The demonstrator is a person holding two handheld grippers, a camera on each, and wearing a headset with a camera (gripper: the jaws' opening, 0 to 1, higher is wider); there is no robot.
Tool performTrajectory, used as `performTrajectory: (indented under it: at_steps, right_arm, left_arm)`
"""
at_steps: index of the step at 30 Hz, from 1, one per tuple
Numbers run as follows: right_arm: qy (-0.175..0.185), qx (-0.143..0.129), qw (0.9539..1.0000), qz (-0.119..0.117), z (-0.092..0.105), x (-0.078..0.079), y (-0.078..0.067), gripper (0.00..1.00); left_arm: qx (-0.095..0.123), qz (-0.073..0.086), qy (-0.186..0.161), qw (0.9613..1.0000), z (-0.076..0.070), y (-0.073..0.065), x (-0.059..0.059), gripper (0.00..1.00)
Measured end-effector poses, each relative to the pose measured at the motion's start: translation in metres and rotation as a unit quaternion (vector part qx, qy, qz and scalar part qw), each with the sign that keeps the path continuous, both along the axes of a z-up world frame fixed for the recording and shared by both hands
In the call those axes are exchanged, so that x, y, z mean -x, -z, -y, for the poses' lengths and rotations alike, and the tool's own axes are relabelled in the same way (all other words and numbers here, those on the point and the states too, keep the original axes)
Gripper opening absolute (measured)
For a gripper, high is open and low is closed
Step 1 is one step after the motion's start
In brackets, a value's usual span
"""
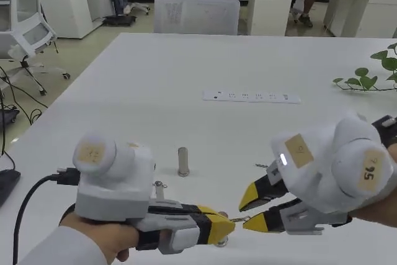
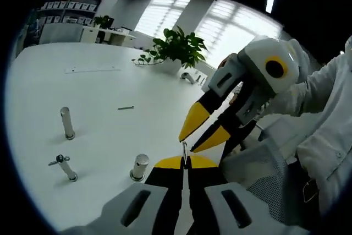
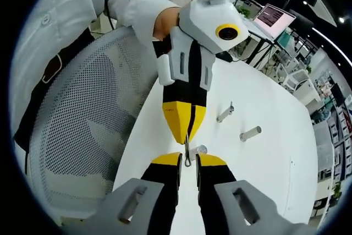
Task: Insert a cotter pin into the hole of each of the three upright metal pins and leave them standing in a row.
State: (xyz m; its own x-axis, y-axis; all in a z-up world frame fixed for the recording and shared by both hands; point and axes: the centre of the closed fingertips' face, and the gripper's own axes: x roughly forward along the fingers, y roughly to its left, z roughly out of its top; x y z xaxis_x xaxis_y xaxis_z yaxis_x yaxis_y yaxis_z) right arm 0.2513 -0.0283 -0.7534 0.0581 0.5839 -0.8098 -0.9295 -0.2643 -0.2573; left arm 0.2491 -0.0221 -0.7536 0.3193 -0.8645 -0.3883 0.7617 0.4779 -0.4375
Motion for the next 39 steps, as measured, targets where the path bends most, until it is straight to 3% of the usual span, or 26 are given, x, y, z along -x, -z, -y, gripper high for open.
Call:
performTrajectory:
  at_steps: [4, 9, 13, 15, 16, 22, 26, 33, 39]
  right_arm:
    - [0.014, -0.015, 0.9993, -0.032, -0.002, 0.002, -0.003, 0.12]
    - [0.021, -0.019, 0.9976, -0.063, -0.001, 0.006, -0.002, 0.12]
    - [0.029, -0.022, 0.9959, -0.083, 0.002, 0.008, 0.000, 0.12]
    - [0.033, -0.027, 0.9934, -0.106, 0.003, 0.011, 0.001, 0.12]
    - [0.038, -0.029, 0.9920, -0.117, 0.003, 0.012, 0.002, 0.12]
    - [0.034, -0.031, 0.9900, -0.134, 0.006, 0.014, 0.002, 0.11]
    - [0.029, -0.033, 0.9886, -0.144, 0.005, 0.018, 0.001, 0.11]
    - [0.010, -0.023, 0.9881, -0.152, 0.003, 0.024, 0.003, 0.10]
    - [-0.001, -0.018, 0.9879, -0.154, 0.003, 0.027, 0.004, 0.07]
  left_arm:
    - [-0.019, 0.035, 0.019, 0.9990, -0.001, 0.000, 0.002, 0.00]
    - [-0.032, 0.063, 0.039, 0.9967, -0.003, 0.001, 0.004, 0.00]
    - [-0.048, 0.099, 0.063, 0.9919, -0.002, 0.001, 0.009, 0.00]
    - [-0.057, 0.121, 0.080, 0.9877, -0.002, 0.000, 0.011, 0.00]
    - [-0.059, 0.125, 0.081, 0.9870, -0.002, 0.000, 0.011, 0.00]
    - [-0.059, 0.143, 0.100, 0.9830, -0.001, -0.004, 0.014, 0.00]
    - [-0.071, 0.166, 0.122, 0.9760, 0.000, -0.005, 0.017, 0.00]
    - [-0.077, 0.182, 0.145, 0.9694, 0.004, -0.006, 0.020, 0.00]
    - [-0.080, 0.194, 0.152, 0.9659, 0.005, -0.007, 0.020, 0.00]
